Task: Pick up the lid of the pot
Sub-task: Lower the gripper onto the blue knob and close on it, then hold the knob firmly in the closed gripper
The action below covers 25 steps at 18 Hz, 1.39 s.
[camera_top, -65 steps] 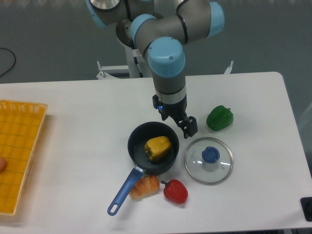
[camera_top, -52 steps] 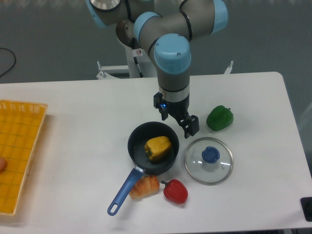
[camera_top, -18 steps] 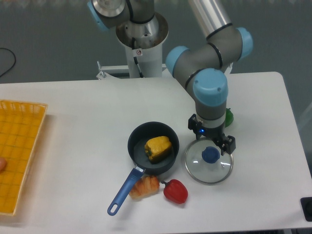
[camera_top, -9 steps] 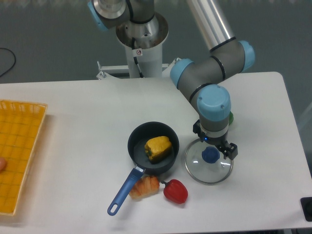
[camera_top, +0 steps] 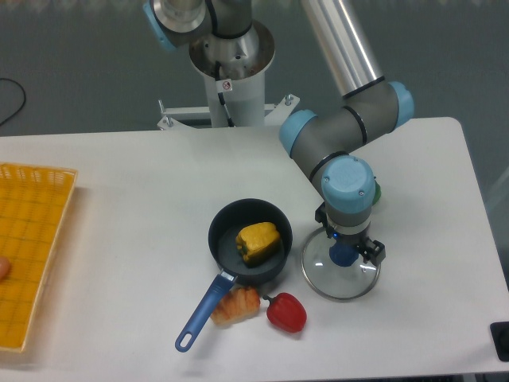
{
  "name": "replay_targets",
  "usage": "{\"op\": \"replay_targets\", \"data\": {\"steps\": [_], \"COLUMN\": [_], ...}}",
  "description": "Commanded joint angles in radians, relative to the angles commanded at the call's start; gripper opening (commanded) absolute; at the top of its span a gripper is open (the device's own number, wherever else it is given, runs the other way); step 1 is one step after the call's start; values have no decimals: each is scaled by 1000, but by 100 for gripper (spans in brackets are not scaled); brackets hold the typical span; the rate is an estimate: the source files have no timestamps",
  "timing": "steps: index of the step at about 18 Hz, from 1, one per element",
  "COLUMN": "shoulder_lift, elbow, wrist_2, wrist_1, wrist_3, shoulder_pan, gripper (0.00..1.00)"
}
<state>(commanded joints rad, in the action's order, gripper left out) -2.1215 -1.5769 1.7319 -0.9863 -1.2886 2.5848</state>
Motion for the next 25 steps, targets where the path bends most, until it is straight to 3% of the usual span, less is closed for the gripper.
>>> {"op": "replay_targets", "data": {"steps": [20,22,25], "shoulder_lift": [-26,-31,-31], "elbow": [15,15,17], "wrist_2": [0,0,0], "wrist_1": [2,2,2], "wrist_3": [78,80,75], "shoulder_pan": [-8,-8,-12], "gripper": [100,97,82]}}
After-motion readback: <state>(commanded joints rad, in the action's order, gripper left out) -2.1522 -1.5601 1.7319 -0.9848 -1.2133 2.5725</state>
